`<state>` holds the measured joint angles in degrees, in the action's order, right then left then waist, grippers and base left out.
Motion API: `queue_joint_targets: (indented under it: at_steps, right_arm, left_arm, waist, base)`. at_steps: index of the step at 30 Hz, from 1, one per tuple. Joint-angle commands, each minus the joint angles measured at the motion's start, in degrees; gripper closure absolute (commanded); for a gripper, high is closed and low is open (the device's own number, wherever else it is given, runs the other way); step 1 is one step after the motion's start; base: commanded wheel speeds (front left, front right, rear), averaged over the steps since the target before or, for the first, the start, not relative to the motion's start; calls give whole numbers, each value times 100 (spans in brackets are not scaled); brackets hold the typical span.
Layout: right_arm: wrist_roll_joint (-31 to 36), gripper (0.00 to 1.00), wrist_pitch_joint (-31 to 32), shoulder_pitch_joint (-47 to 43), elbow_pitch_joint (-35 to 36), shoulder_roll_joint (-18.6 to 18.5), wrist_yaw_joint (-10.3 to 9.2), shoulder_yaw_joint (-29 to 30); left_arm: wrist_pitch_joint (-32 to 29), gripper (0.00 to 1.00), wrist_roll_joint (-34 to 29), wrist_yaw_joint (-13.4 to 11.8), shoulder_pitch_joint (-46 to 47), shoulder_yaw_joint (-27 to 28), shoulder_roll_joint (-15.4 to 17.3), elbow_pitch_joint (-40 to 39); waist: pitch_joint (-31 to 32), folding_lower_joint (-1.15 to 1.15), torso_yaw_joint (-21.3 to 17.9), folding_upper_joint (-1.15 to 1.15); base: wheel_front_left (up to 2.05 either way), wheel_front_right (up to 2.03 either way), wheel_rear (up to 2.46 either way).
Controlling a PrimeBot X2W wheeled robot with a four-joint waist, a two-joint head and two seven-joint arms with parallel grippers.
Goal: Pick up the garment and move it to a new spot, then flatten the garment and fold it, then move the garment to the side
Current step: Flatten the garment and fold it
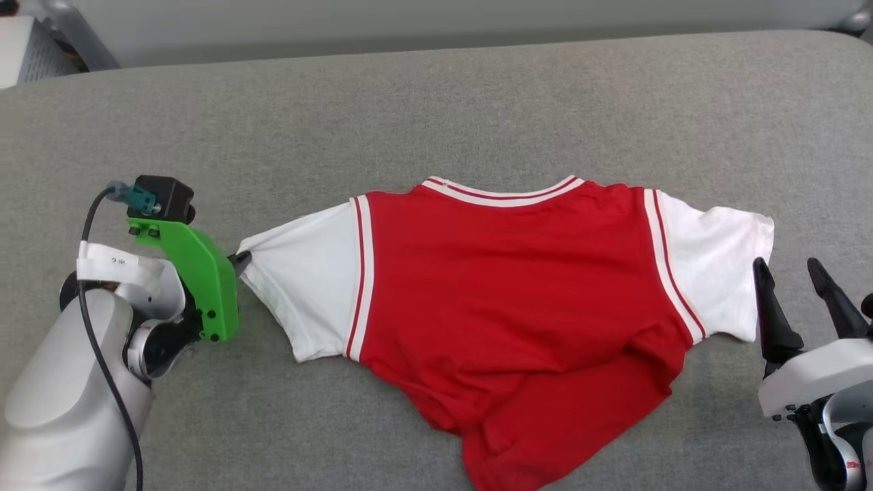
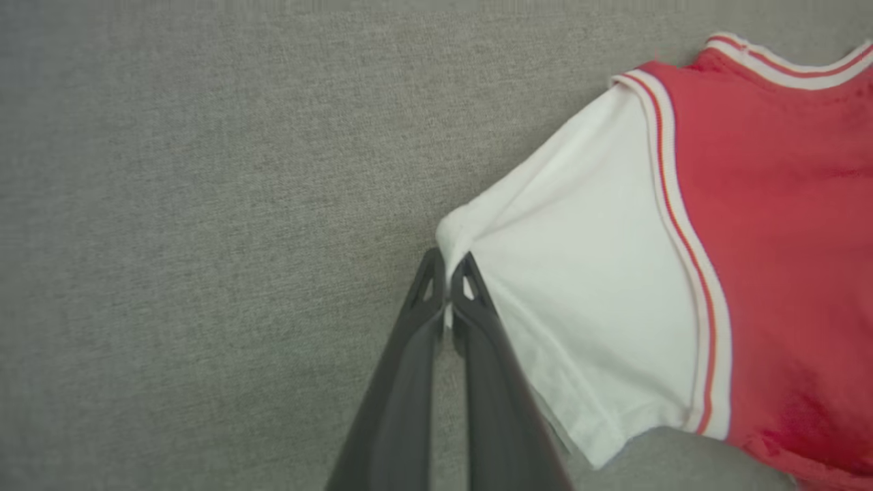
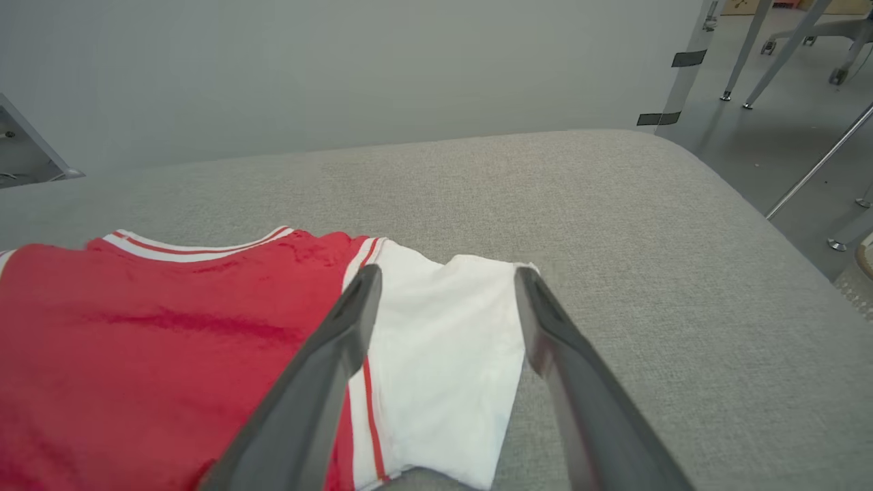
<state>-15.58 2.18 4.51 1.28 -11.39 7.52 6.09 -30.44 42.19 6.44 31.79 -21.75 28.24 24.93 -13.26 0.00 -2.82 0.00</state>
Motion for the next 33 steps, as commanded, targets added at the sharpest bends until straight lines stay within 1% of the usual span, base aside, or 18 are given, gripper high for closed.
queue_joint_targets:
  at_steps: [1,5,9,12,15,19,20,23,26,33]
  right_arm:
    - [34,0,116,-60,-16,-58,-3,-5]
    - [-11,0,709,-73,8,-290,-3,-38]
    - [-181,0,1569,40,99,-552,-3,-44]
    - [-418,0,2511,245,93,-698,-3,89]
    - [-467,0,3373,573,82,-905,-3,262]
    - [-530,0,4230,1053,-31,-1189,-3,362]
    - [-567,0,4690,1446,-242,-1400,-3,403]
    - [-571,0,4983,1813,-557,-1580,-3,401]
    - [-530,0,5100,2052,-846,-1697,-3,353]
    - [-494,0,4947,2275,-1444,-1819,-3,108]
  left_arm:
    - [45,100,61,-59,-189,52,104,-132]
    - [46,100,200,-254,-774,188,262,-870]
    - [-81,100,391,-509,-1434,283,356,-1922]
    - [-215,100,489,-768,-1850,329,396,-2757]
    - [-257,100,472,-1029,-2158,354,408,-3422]
    - [-249,100,384,-1225,-2378,311,384,-4007]
    - [-226,100,349,-1284,-2420,275,340,-4285]
    - [-200,100,293,-1288,-2360,205,282,-4433]
    - [-182,100,262,-1269,-2282,133,216,-4488]
    - [-65,100,292,-1148,-2086,16,27,-4553]
  waist:
    - [229,0,144,0]
    - [373,0,213,0]
    - [330,0,339,0]
    - [210,0,451,0]
    - [41,0,575,0]
    - [-242,0,748,0]
    - [-475,0,854,0]
    - [-682,0,984,0]
    - [-835,0,1087,0]
    - [-999,0,1269,0]
  base:
    - [0,0,0]
    - [0,0,0]
    - [0,0,0]
    - [0,0,0]
    - [0,0,0]
    - [0,0,0]
    - [0,0,0]
    - [0,0,0]
    - [0,0,0]
    - [0,0,0]
